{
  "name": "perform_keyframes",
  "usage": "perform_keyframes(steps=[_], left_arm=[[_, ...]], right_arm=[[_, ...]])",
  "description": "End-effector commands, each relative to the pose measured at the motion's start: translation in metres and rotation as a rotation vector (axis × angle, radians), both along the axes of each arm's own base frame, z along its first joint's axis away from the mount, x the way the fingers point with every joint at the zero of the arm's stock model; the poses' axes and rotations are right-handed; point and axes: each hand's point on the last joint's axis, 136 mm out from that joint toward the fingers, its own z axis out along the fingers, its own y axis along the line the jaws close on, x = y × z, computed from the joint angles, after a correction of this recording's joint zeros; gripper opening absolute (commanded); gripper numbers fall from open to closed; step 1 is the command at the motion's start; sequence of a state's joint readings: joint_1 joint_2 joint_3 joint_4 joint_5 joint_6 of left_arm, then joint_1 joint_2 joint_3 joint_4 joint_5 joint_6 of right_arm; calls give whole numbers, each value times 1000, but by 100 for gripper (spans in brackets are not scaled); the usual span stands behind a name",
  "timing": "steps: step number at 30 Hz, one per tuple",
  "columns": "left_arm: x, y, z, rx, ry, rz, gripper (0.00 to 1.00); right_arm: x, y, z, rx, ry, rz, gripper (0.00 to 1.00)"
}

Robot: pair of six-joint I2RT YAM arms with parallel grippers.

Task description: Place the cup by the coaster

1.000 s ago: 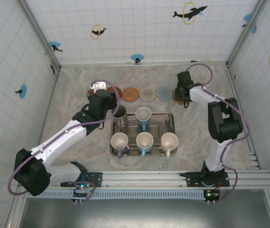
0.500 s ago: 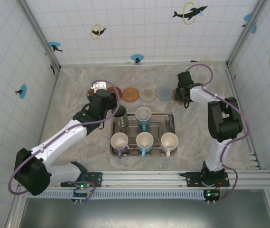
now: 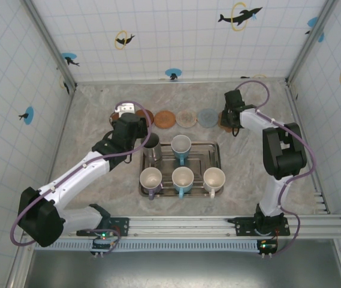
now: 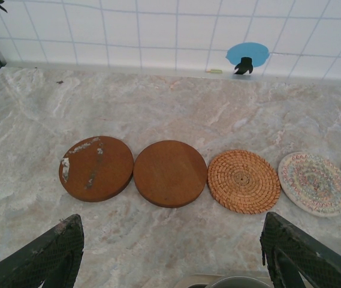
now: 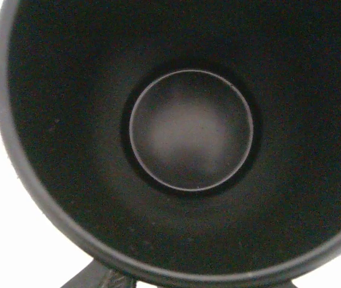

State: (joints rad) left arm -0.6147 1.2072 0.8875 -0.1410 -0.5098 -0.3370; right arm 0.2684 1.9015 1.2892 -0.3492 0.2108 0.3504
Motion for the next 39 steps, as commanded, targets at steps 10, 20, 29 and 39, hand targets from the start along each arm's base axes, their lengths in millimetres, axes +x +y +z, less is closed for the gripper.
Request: perform_keyframes(steps=[10, 20, 29, 39], left_arm=[[-1, 4, 21, -8, -37, 16, 78], [1, 3, 18, -26, -18, 36, 77], [2, -5, 11, -22, 45, 10, 77], [-23, -28, -3, -47, 252, -143, 74]], right_arm=[[-6, -9, 67, 27, -147, -50, 60], [-16, -14, 166, 206, -471, -188, 62], [-39, 3, 190, 403, -627, -239, 61], [-57, 10, 180, 485, -657, -231, 58]])
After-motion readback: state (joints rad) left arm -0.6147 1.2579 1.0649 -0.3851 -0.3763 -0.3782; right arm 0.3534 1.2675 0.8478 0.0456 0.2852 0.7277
